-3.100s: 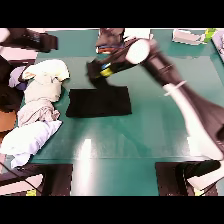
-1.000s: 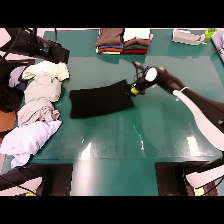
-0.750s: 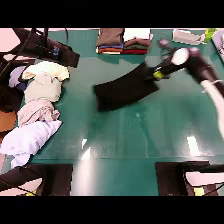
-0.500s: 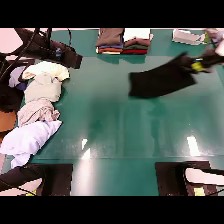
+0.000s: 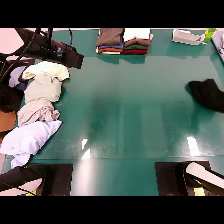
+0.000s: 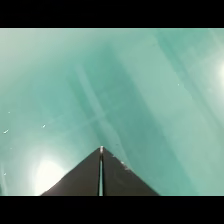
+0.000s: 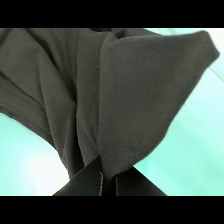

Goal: Fold the shirts.

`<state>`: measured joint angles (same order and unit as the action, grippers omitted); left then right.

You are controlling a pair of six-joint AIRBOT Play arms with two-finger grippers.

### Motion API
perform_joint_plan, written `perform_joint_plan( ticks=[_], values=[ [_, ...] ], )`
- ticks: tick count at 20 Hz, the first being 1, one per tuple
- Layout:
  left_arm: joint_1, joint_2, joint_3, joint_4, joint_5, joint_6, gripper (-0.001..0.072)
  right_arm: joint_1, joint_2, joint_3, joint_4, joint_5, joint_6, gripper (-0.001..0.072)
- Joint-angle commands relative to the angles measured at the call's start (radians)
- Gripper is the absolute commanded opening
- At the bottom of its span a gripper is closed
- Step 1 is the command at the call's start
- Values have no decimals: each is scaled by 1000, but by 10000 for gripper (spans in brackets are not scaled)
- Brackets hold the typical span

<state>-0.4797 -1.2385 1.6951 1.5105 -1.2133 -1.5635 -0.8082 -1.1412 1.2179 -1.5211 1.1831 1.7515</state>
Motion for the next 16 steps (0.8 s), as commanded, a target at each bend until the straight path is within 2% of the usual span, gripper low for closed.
perform_joint_plan(
  ticks=[1,4,6,7,8,9,10,13,16],
  values=[
    [0,-1,0,0,13,-7,23,-116,92,-168,0,-30,13,16],
    [0,0,0,0,15,-7,24,-110,122,-254,-1,-41,8,17],
    [0,0,0,0,10,-6,24,-114,121,-256,-11,-29,-48,22],
    [0,-1,0,0,4,-6,24,-123,121,-234,-51,-19,-53,97],
    [0,0,0,0,-3,-6,24,-129,121,-204,-85,-14,-56,295],
    [0,-1,0,0,-8,-6,24,-140,121,-167,-113,-13,-60,440],
    [0,-1,0,0,-6,-6,24,-153,121,-123,-110,-9,-60,472],
    [0,-1,0,0,-7,-6,24,-114,122,-19,21,8,-63,470],
    [0,-1,0,0,-7,-7,25,72,150,-6,232,13,-77,465]
  ],
)
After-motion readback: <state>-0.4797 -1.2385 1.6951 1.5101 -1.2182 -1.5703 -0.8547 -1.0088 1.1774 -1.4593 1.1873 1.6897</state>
